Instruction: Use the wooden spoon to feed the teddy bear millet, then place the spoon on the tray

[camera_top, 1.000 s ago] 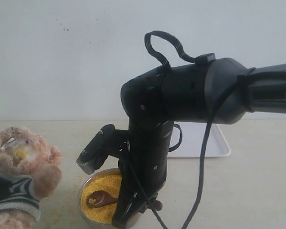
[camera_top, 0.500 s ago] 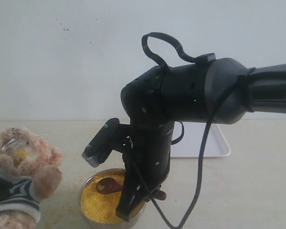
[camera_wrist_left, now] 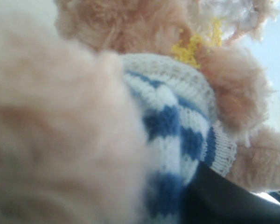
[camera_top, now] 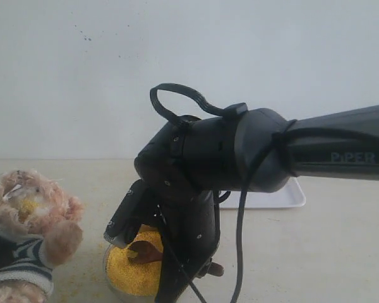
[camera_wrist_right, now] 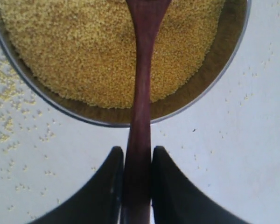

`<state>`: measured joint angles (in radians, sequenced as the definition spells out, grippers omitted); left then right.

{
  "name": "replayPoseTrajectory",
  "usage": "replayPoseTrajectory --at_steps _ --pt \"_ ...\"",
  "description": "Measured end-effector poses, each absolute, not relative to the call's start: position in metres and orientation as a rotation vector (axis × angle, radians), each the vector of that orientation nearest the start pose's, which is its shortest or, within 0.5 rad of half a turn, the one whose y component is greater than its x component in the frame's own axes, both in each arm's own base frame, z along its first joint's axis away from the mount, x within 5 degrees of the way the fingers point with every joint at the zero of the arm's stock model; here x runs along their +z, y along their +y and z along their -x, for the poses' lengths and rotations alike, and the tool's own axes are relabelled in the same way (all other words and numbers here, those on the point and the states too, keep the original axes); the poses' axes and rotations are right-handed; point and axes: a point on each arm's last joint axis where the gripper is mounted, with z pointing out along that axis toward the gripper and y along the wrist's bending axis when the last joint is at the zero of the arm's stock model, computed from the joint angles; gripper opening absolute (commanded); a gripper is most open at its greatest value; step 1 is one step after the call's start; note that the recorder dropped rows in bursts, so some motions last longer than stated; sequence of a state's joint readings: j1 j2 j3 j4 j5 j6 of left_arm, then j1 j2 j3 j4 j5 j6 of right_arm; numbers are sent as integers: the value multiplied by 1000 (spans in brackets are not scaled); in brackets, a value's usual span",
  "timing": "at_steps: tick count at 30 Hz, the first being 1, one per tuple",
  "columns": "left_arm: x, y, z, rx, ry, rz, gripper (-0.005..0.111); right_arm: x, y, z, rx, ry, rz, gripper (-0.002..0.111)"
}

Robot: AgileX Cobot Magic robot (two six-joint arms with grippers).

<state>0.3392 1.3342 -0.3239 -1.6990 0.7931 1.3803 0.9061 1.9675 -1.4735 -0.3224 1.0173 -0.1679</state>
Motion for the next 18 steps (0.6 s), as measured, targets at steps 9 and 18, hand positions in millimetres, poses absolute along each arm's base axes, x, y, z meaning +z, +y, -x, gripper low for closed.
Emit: replayPoseTrajectory --at_steps 9,18 --pt "174 1 -196 -934 2213 421 4 202 302 -263 -238 2392 1629 0" --pt "174 1 -196 -934 2213 421 4 202 301 -261 -241 2409 1632 0"
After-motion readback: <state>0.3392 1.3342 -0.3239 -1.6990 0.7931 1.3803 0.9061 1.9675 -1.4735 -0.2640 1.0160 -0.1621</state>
